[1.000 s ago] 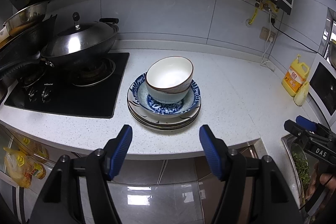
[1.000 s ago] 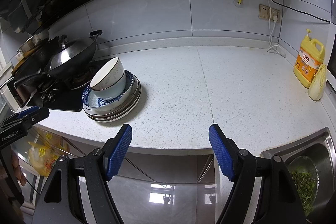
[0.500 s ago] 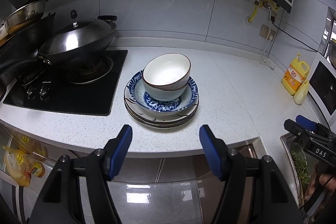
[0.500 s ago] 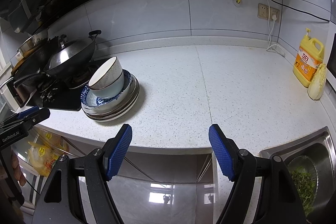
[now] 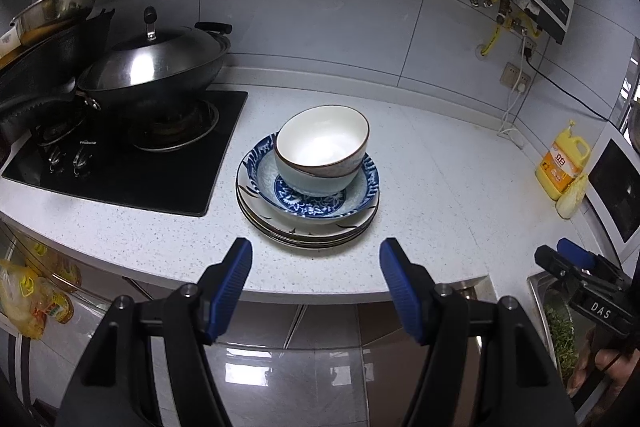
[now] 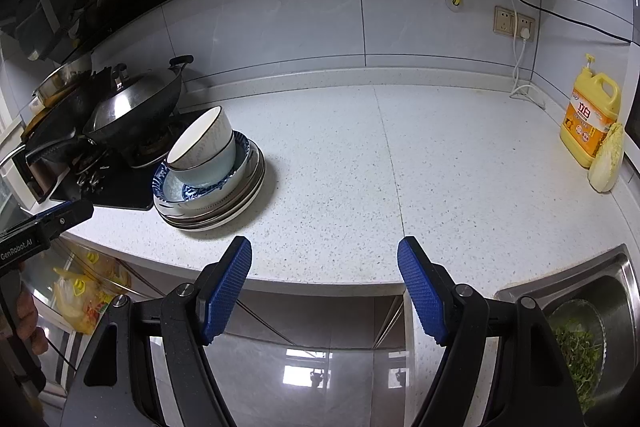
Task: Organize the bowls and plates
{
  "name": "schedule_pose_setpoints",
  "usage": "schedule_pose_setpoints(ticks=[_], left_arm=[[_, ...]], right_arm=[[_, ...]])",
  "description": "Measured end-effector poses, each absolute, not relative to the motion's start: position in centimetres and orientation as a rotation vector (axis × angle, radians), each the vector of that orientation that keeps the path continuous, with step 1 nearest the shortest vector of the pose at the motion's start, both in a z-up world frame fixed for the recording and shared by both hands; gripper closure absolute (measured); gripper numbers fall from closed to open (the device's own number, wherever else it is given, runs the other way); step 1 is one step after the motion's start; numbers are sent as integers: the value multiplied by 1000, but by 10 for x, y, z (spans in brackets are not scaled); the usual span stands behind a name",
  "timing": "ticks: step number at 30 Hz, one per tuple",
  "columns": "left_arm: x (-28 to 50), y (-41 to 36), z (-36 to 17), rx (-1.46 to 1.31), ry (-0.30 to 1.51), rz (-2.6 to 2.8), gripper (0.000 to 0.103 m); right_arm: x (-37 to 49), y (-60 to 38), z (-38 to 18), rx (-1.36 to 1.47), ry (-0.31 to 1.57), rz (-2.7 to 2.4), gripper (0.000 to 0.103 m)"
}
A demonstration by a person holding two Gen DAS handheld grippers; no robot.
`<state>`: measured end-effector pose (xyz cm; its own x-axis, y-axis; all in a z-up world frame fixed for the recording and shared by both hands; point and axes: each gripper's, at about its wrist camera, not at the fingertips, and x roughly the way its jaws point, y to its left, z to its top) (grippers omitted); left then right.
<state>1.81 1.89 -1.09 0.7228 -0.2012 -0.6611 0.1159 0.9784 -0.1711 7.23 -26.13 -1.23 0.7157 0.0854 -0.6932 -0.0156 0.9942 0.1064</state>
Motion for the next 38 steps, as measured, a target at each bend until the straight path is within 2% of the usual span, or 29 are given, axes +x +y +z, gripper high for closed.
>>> schedule_pose_setpoints(ticks=[8, 12, 38], left_arm=[[20, 18, -8, -130, 729, -163, 38], [15, 17, -1, -103, 656, -107, 38], [19, 9, -1, -85, 665, -173, 38]], right_arm=[[77, -261, -15, 83, 777, 69, 32], [79, -262, -16, 81, 780, 71, 32], [87, -264, -20, 70, 787, 79, 32]])
